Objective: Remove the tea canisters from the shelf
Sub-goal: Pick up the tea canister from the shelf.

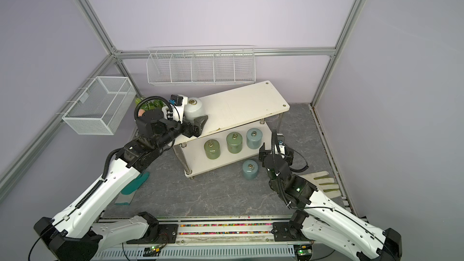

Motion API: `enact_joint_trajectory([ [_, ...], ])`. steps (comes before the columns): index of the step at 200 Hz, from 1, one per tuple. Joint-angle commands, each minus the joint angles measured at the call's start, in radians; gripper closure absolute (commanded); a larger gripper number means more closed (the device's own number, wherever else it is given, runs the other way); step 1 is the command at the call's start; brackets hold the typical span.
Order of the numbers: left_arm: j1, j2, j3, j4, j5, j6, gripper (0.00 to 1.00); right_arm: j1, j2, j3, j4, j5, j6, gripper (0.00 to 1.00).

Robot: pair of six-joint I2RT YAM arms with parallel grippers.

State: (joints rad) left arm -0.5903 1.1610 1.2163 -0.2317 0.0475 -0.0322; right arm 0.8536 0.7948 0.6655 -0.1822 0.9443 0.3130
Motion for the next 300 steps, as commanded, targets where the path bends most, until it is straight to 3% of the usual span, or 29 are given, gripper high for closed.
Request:
enact_joint_trajectory([
  [1, -0.005, 0.003, -0.034, 0.025, -0.004, 0.006, 0.02, 0.004, 0.005, -0.004, 0.027, 0.001, -0.013, 0.11],
  [124, -0.011, 0.001, -0.066, 0.049, -0.014, 0.017, 0.24, 0.004, 0.017, 0.003, 0.04, -0.006, -0.022, 0.11],
  [300, -0.022, -0.044, -0.067, 0.103, 0.027, 0.07, 0.29, 0.004, 0.055, 0.013, 0.058, -0.002, -0.029, 0.11],
])
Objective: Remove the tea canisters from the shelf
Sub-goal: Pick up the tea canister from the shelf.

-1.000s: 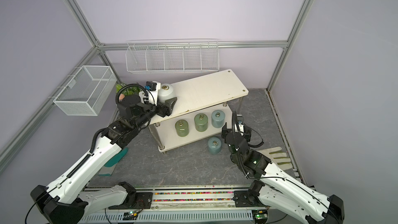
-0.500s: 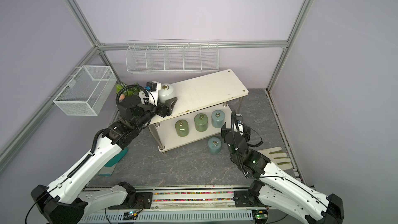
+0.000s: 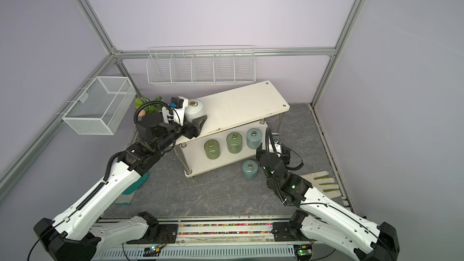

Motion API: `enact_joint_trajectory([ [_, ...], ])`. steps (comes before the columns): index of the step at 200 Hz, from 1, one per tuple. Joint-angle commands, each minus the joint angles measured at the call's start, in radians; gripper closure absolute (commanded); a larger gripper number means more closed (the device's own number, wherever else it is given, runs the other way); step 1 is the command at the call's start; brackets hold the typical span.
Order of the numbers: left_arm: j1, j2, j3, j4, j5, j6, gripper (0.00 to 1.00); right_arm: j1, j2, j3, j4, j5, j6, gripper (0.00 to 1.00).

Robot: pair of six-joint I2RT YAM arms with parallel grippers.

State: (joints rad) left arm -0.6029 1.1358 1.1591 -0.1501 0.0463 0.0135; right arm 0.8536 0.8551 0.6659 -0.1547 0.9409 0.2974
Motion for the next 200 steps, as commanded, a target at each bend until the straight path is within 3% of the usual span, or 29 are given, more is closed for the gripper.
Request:
enact_joint_trajectory([
  [1, -0.009, -0.019, -0.009, 0.023, 0.028, 0.024, 0.29, 0.004, -0.005, 0.011, 0.03, 0.001, -0.014, 0.11],
  [200, -0.079, -0.117, 0.034, -0.018, 0.04, 0.08, 0.3, 0.004, 0.045, 0.022, 0.047, -0.014, -0.003, 0.11],
])
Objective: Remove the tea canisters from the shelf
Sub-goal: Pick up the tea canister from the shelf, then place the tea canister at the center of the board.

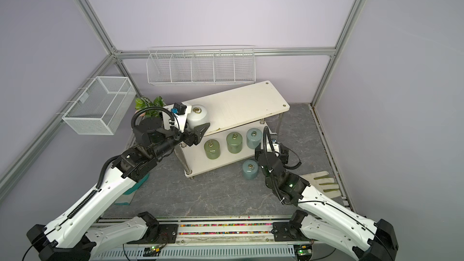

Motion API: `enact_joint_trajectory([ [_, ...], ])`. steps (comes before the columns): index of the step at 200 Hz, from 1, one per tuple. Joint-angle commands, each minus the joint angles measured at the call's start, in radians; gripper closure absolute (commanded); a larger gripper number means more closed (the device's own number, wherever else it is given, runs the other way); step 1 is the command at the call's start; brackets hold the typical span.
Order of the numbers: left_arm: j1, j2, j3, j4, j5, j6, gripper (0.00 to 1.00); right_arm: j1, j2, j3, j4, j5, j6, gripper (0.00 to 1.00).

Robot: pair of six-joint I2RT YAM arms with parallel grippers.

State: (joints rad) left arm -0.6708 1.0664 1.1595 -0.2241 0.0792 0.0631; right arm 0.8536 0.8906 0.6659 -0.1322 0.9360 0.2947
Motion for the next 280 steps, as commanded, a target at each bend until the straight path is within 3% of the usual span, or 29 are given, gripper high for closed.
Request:
enact_joint_trajectory([
  [1, -0.012, -0.048, 0.033, 0.055, 0.008, 0.031, 0.3, 0.004, 0.01, 0.022, 0.025, -0.009, 0.0, 0.11],
  [90, -0.038, -0.107, 0.018, 0.029, 0.065, 0.004, 0.3, 0.004, 0.008, 0.049, -0.023, 0.017, 0.019, 0.11],
  [200, -0.283, -0.126, -0.055, -0.005, -0.082, 0.013, 0.3, 0.004, -0.028, 0.076, -0.113, 0.066, 0.031, 0.11],
  [280, -0.339, -0.141, -0.169, 0.063, -0.077, -0.032, 0.3, 0.004, -0.012, 0.151, -0.204, 0.155, 0.033, 0.11],
])
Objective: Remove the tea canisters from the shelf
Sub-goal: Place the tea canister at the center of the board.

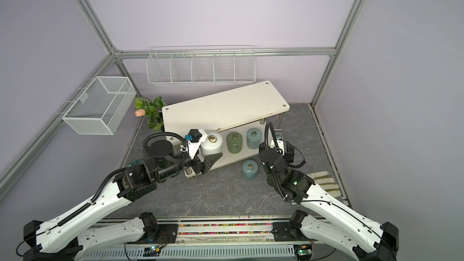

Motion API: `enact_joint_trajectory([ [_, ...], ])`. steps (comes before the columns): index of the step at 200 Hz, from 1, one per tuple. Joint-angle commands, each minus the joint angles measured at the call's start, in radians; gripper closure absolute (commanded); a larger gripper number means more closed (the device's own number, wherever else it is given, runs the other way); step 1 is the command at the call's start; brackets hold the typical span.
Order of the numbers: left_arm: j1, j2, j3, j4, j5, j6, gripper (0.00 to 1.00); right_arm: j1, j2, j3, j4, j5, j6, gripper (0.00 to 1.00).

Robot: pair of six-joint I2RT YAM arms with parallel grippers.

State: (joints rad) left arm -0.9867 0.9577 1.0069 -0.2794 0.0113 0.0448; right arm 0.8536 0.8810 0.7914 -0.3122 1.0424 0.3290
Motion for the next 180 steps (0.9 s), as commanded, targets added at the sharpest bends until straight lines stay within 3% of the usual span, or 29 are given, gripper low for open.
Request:
enact_joint_trajectory([
  [1, -0.024, -0.032, -0.019, 0.12, -0.009, -0.016, 0.3, 0.004, -0.002, 0.026, -0.024, 0.048, -0.002, 0.11],
  [78, -0.138, -0.009, -0.145, 0.214, -0.06, -0.054, 0.3, 0.004, -0.004, 0.034, -0.053, 0.045, -0.006, 0.11],
  [180, -0.19, -0.028, -0.383, 0.443, -0.07, -0.107, 0.3, 0.008, 0.028, 0.081, -0.112, 0.048, -0.013, 0.11],
])
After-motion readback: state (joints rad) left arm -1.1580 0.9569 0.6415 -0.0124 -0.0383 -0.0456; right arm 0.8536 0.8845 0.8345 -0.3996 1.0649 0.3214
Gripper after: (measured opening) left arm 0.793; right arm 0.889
